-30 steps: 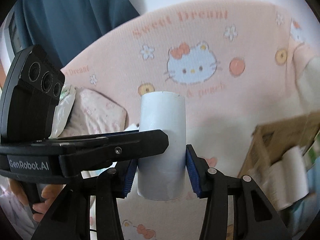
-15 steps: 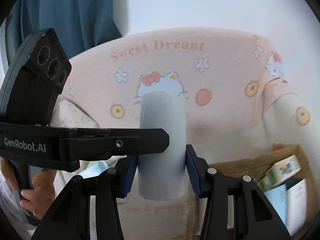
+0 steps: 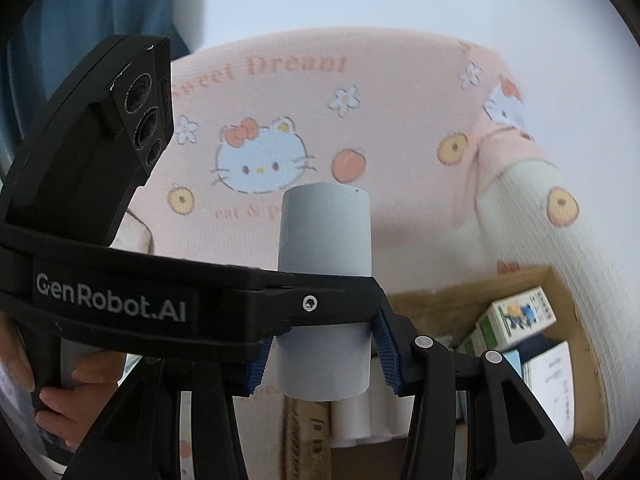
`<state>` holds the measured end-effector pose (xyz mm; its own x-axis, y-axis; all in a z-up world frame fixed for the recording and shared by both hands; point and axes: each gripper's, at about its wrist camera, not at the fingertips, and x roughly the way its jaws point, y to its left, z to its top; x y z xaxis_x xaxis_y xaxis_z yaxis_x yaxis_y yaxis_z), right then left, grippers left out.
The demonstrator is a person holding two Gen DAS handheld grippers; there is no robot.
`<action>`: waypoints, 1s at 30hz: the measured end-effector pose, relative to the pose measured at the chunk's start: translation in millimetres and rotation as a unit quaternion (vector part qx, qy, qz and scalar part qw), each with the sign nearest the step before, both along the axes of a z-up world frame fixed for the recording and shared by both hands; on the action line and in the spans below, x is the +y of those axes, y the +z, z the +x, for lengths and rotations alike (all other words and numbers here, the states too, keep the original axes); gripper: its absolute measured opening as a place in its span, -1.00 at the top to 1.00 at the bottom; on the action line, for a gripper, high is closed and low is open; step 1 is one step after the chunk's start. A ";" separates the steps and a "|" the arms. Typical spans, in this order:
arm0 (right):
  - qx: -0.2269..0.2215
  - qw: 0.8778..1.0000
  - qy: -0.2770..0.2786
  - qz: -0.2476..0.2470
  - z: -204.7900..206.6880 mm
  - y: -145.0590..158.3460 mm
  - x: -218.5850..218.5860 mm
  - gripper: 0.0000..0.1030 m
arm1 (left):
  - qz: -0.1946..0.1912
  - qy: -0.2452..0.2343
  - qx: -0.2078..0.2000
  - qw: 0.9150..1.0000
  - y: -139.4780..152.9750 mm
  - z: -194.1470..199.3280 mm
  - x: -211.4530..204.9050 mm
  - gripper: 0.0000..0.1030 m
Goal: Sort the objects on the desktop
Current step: 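Carry the held tube over the cardboard box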
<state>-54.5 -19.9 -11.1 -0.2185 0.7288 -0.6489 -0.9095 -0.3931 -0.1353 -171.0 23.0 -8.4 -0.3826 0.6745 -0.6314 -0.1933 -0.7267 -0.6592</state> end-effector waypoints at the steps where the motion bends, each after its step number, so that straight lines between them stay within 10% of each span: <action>1: 0.004 1.000 -0.006 -0.009 6.7 -1.7 2.2 0.15 | -0.002 -0.004 -0.006 1.000 -3.1 -1.4 4.5 0.09; 17: 0.010 0.991 -0.026 -0.127 68.6 -39.7 16.2 0.14 | -0.029 -0.014 -0.185 0.982 -67.3 -21.8 52.8 0.11; 30: -0.085 0.992 -0.024 -0.091 66.1 -39.0 -7.9 0.01 | -0.077 0.042 -0.265 0.960 -78.8 -35.8 53.5 0.11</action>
